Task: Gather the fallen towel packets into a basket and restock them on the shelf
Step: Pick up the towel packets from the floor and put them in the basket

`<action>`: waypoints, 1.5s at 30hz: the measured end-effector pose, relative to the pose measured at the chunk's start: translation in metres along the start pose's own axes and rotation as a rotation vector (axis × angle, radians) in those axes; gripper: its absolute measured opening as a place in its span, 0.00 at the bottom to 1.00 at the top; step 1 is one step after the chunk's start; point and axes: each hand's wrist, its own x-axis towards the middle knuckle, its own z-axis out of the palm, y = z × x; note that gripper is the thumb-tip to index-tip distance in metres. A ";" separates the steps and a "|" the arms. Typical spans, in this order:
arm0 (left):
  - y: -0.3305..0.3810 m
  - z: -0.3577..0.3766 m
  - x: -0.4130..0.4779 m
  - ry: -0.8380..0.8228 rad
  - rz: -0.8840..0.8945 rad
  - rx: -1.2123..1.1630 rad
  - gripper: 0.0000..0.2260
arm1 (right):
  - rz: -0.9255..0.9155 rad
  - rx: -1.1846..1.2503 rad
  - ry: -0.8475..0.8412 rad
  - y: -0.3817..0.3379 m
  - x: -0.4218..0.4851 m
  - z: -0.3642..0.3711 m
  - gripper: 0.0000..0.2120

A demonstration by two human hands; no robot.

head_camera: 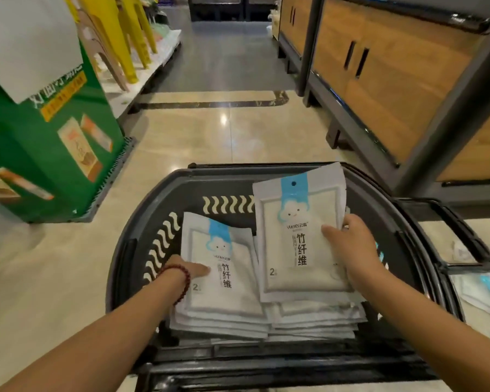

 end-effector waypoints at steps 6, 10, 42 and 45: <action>-0.008 -0.004 0.000 0.182 0.209 0.775 0.28 | 0.063 -0.010 -0.077 0.005 0.006 0.015 0.07; 0.000 -0.022 -0.019 0.210 0.527 0.837 0.18 | 0.095 0.035 -0.125 0.000 0.005 0.025 0.05; -0.031 -0.041 -0.105 0.289 1.005 0.556 0.28 | -0.507 -0.738 -0.712 -0.010 -0.076 0.004 0.18; -0.022 0.006 -0.135 -0.012 1.036 0.601 0.28 | -0.523 -0.903 -0.524 0.013 -0.095 -0.062 0.22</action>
